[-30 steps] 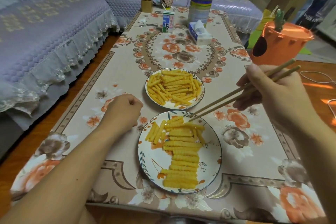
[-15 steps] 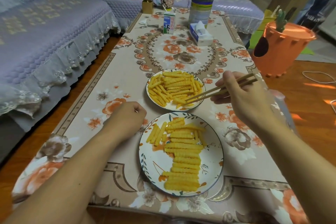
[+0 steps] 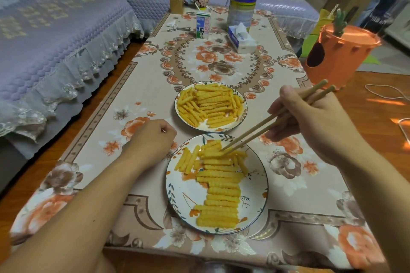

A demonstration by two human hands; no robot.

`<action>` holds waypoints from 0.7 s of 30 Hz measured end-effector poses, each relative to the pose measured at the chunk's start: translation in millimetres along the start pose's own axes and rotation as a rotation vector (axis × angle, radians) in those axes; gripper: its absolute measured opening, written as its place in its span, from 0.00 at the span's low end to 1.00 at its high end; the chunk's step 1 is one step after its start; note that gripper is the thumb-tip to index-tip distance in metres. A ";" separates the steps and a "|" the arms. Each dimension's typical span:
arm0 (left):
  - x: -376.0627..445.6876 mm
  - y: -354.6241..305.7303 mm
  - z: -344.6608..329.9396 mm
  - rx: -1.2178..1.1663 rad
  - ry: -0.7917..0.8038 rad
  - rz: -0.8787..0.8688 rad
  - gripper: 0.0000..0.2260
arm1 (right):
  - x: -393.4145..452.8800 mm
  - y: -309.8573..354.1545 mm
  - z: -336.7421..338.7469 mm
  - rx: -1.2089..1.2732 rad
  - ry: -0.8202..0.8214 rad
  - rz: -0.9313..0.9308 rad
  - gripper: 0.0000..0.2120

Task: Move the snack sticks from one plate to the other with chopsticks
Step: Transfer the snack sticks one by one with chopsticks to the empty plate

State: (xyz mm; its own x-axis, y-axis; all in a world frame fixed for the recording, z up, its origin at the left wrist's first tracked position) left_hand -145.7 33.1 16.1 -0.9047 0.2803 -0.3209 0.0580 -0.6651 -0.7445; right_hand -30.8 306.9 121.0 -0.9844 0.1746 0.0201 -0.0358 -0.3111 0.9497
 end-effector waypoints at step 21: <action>11.3 9.0 -6.5 0.026 0.040 0.001 0.10 | 39.4 -33.7 2.4 0.003 -0.178 -0.015 0.20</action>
State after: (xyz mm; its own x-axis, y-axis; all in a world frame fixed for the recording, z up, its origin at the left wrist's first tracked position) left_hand -152.7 34.8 2.0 -0.8871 0.3066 -0.3451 0.0474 -0.6832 -0.7287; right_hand -68.0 326.4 90.6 -0.9376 0.3423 0.0604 -0.0499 -0.3043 0.9513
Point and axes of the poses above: each hand's wrist, its own x-axis towards the middle knuckle, its own z-axis out of the back of the hand, y = z × x, the point moved 6 cm from there along x, towards the middle knuckle, and after that the axes turned 8 degrees about y, right-handed, at the moved point
